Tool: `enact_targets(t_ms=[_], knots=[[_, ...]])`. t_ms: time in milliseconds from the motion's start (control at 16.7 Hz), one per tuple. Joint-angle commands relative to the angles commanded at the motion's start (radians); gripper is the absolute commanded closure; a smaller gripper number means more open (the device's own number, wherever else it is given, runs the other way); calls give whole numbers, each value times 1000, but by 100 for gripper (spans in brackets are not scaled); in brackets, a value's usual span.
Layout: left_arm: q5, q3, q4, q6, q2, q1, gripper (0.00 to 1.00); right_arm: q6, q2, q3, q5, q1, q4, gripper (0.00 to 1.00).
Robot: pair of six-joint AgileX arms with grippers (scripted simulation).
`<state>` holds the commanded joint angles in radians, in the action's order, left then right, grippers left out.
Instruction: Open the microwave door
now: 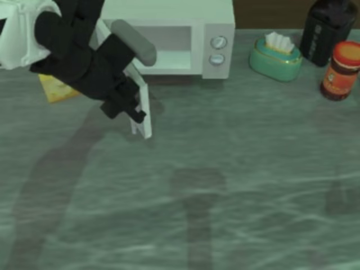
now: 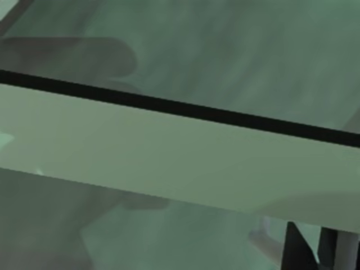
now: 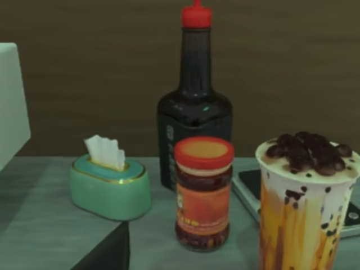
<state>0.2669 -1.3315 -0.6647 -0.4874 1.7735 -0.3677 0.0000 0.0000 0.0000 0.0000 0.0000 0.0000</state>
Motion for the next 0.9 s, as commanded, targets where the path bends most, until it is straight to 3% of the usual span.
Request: enact_targets(t_ms=[600,900], knots=[[5,3,-2,-2,4,-1,100,0,0,0,0,0,0,0],[54,1,-38,-118,-6,45,100,0,0,0,0,0,0,0]])
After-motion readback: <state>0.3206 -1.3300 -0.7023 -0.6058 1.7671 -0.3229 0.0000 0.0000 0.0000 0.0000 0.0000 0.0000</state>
